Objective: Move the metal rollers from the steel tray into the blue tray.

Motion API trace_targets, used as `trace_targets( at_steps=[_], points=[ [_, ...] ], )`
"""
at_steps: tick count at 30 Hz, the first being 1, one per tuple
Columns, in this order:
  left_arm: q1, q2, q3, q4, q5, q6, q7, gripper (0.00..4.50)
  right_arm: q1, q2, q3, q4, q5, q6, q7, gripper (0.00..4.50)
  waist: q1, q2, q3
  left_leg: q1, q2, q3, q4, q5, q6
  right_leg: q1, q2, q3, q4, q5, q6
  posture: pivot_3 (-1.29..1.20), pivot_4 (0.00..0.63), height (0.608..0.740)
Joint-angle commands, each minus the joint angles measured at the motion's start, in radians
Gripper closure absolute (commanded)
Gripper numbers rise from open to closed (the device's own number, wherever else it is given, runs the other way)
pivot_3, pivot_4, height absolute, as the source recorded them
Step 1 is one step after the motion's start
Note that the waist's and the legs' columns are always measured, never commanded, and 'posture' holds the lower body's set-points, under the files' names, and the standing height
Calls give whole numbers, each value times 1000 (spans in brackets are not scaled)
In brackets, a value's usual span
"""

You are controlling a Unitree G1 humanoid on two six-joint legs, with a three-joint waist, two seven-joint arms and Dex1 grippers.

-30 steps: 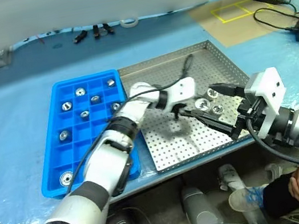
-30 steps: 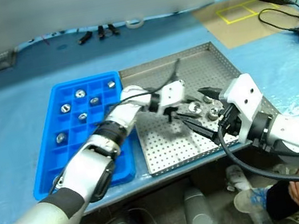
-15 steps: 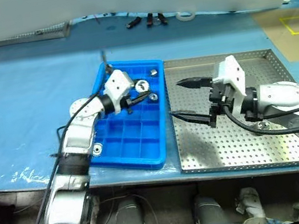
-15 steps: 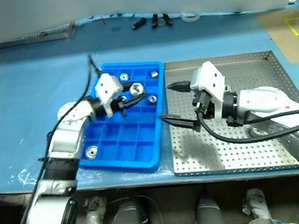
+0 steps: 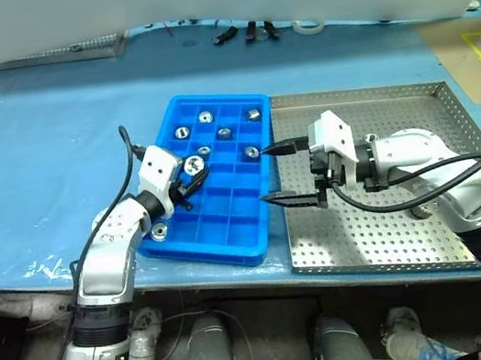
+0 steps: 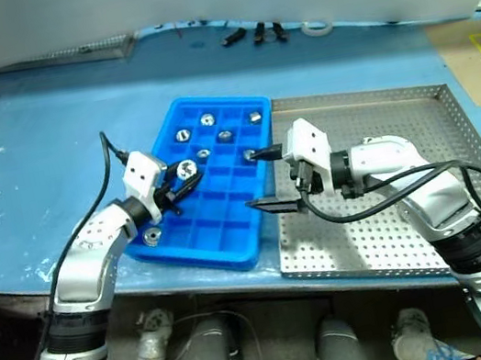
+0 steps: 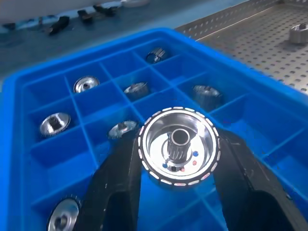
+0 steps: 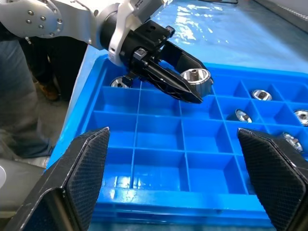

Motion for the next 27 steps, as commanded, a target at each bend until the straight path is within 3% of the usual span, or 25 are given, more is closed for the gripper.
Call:
trace_targets(
  at_steps=[1,16,24,27],
  points=[
    [20,7,4,-4,-15,-41,11,2799,-25,29,0,12,-37,-40,30,0,1,0,0,0,1,0,-1,1,0,0,1,0,0,0,0,186,150,740],
    [77,73,11,-48,-42,-18,17,2799,13,80,-37,-3,-78,-28,29,0,-3,0,0,1,3,0,-2,3,-3,-1,8,0,1,1,-2,167,150,740],
    [92,69,-1,-32,-51,-20,10,72,12,102,-37,1,-96,-28,26,0,-2,0,0,2,8,-1,-3,5,-6,-1,12,0,1,3,-5,170,150,740],
    [92,67,-3,-32,-49,-17,20,27,12,108,-38,0,-101,-26,24,0,-2,0,0,3,11,-1,-3,6,-8,-1,15,0,1,4,-6,168,150,740]
  ],
)
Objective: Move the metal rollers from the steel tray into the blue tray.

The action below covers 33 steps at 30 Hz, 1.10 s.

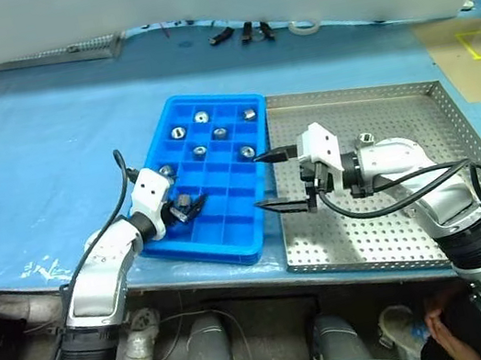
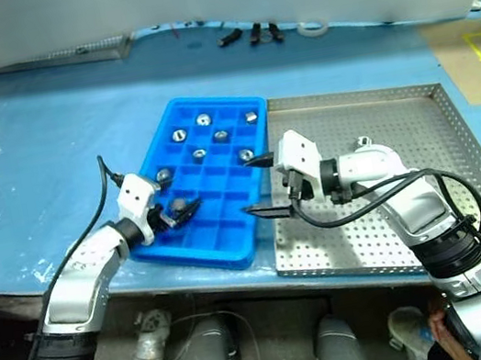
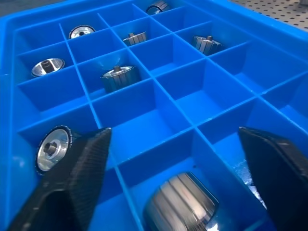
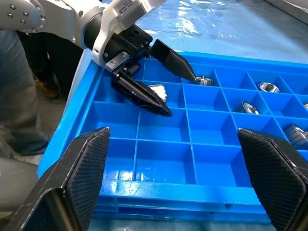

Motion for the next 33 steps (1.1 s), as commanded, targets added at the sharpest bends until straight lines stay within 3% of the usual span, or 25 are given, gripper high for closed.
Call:
trace_targets(
  at_steps=[1,8,17,26,33],
  points=[
    [-1,8,-3,-26,-9,-10,3,27,-5,7,-30,-29,-1,-10,-7,0,0,0,0,0,1,0,0,0,-1,0,1,0,0,0,0,168,150,740],
    [-100,-2,3,7,-38,-2,-5,27,-5,1,-70,-50,16,21,-25,0,3,0,0,2,5,0,-3,3,-4,0,1,0,0,2,-3,140,150,740],
    [-361,-81,-86,278,0,-135,-55,27,17,5,-259,-85,34,130,-213,0,-8,0,0,3,3,2,-3,7,-8,-1,2,1,1,3,-4,-9,150,740],
    [-451,-154,-92,187,-278,-19,-365,27,304,-24,-424,-283,32,242,-356,0,-24,0,0,3,4,4,-8,8,-9,-3,6,2,0,3,-5,-151,150,740],
    [-523,-134,-167,280,-259,-22,-513,27,513,-16,-515,-227,-10,191,-391,0,-57,0,0,6,5,5,-10,7,-7,-2,7,3,-1,3,-6,-213,150,740]
  ],
)
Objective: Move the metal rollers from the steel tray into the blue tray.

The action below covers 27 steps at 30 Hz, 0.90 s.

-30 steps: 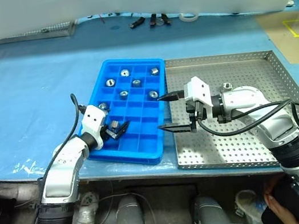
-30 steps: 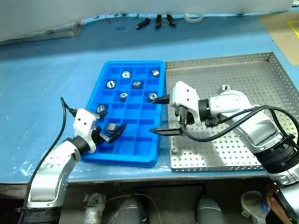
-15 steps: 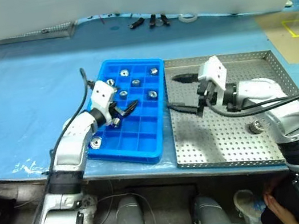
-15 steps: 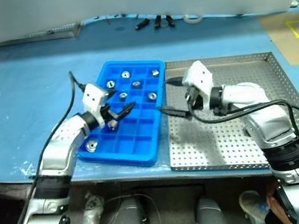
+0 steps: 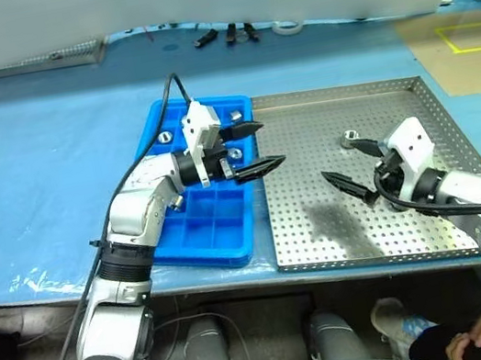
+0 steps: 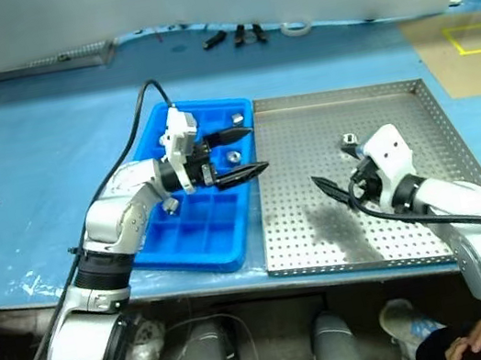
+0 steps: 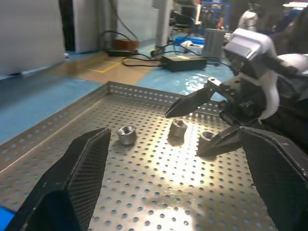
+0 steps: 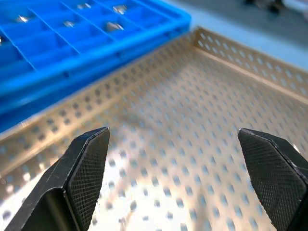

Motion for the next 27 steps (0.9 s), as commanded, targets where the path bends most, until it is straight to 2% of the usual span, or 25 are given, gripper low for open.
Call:
trace_targets(
  at_steps=[1,9,14,17,27],
  points=[
    [-50,-13,-35,46,22,-44,-46,27,57,2,-52,29,-31,-60,-18,0,-7,0,0,1,0,0,0,0,0,1,0,0,0,0,0,-213,150,740],
    [-68,-60,-54,96,53,-80,-40,27,82,34,-71,74,-32,-70,-66,0,-39,0,0,1,1,1,0,1,0,0,1,1,0,1,-1,-235,150,740],
    [-54,-52,-53,94,69,-86,-35,27,89,24,-69,93,-46,-75,-73,0,-36,0,0,1,2,1,-1,1,0,0,2,1,-1,0,-1,-223,150,740],
    [-49,-49,-50,86,71,-83,-30,27,75,20,-52,183,-108,-58,-130,0,-34,0,0,1,1,1,0,0,1,1,2,1,-1,0,-1,-213,150,740],
    [-30,-33,-52,65,81,-72,-5,27,72,26,-22,314,-143,-154,-99,0,-34,1,0,1,1,1,0,1,1,1,2,1,-1,1,-1,-195,150,740]
  ],
)
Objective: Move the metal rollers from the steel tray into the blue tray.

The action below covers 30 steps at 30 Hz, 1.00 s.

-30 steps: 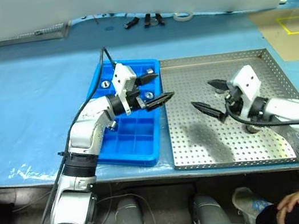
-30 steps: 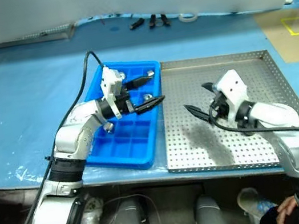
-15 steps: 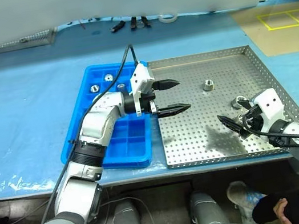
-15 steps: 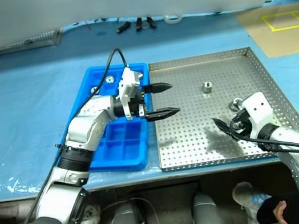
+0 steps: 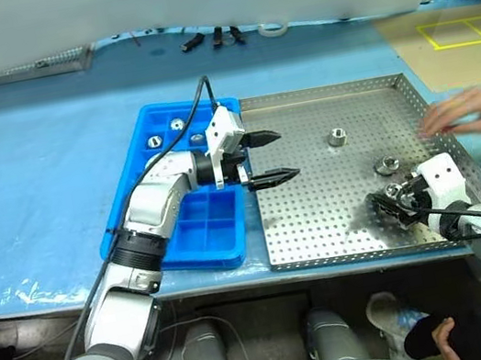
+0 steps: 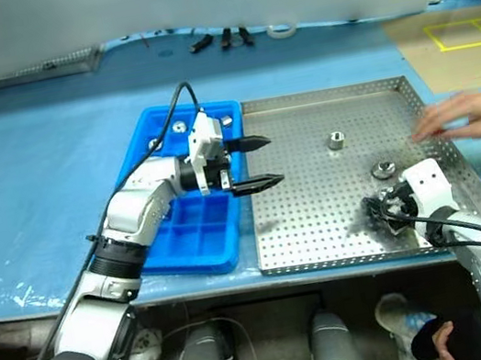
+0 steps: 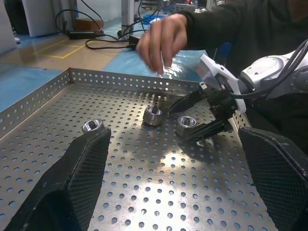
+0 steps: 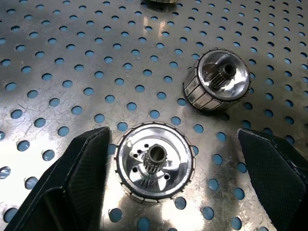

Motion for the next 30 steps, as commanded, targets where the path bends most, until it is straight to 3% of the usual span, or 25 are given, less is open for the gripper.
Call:
trace_targets(
  at_steps=[1,3,6,16,29,30],
  points=[
    [-1,8,3,-35,10,-13,11,27,-2,-1,11,6,-18,-27,6,0,0,0,0,0,0,0,0,0,0,0,0,0,0,0,0,-195,150,740],
    [0,10,0,-31,17,-19,17,27,-2,3,20,0,-24,-33,6,0,0,0,0,0,0,0,0,0,0,0,0,0,0,0,0,-192,150,740],
    [3,13,3,-34,18,-14,17,0,0,5,23,0,-20,-27,15,632,0,0,0,1,0,0,0,0,0,1,0,0,0,0,-1,-191,150,740],
    [14,34,6,-42,19,-9,24,0,11,-9,27,22,-29,-30,37,3900,2,0,0,2,0,0,0,0,0,2,0,0,0,0,-1,-185,150,740],
    [18,52,11,-41,21,-16,28,0,-13,3,43,33,-17,-55,67,3900,0,0,0,2,0,0,0,0,0,2,0,0,0,0,-1,-167,150,740],
    [18,53,12,-42,21,-17,30,0,-19,10,34,25,4,-56,80,3727,0,0,0,2,0,0,0,0,0,2,0,0,0,0,-1,-167,150,740]
  ],
)
